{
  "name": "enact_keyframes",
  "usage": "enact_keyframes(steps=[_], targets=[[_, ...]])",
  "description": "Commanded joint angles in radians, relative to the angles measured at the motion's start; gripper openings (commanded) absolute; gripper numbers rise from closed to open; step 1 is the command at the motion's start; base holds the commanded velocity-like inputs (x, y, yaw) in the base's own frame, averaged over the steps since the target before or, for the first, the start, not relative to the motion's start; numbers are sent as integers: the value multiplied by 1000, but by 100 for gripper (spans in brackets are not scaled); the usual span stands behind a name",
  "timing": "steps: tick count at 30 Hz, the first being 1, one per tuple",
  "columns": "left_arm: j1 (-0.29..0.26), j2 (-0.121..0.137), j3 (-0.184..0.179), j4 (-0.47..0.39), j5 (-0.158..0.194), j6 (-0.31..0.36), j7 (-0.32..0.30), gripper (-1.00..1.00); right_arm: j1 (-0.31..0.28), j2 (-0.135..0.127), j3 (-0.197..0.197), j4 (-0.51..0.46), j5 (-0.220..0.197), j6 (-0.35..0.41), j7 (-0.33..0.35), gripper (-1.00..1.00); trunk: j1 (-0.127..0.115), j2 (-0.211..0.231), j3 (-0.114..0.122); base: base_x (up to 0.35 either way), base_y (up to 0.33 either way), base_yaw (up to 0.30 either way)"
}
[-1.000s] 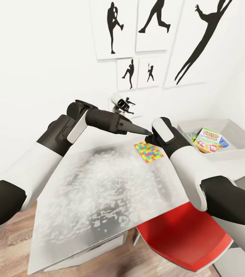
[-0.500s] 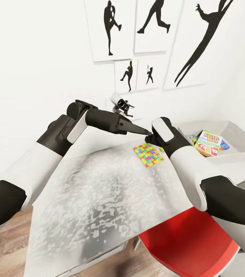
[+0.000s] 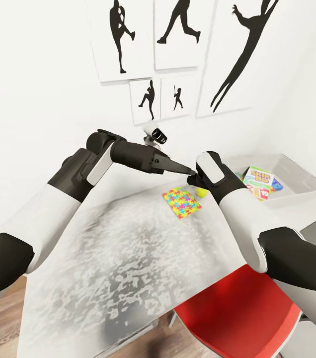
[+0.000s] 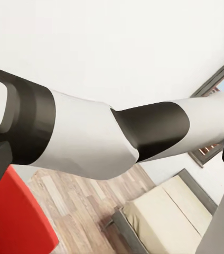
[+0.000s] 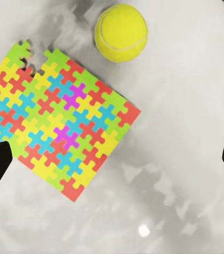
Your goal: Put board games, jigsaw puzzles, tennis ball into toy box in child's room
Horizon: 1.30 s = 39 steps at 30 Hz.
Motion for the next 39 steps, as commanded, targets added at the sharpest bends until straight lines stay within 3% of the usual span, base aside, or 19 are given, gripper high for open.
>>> enact_keyframes(steps=[1, 13, 21, 28, 39], targets=[[-1, 1, -3, 0, 2, 11, -4, 100, -1, -1, 5, -1, -8, 5, -8, 100, 1, -2, -2, 14, 0, -101], [-1, 12, -3, 8, 4, 11, -1, 100, 0, -1, 5, -1, -8, 5, -8, 100, 1, -2, -2, 3, 0, -22], [-1, 11, 0, 128, 4, 11, 3, 100, -1, -1, 5, -1, -8, 5, -8, 100, 1, -2, -2, 0, 0, 0], [-1, 11, 31, 153, 4, 11, 3, 100, -1, -1, 5, -2, -8, 5, -8, 100, 1, -2, -2, 0, 0, 0], [-1, 9, 49, 156, -2, 11, 3, 100, -2, -1, 5, -2, -8, 5, -8, 100, -42, 75, 33, 0, 0, 0]])
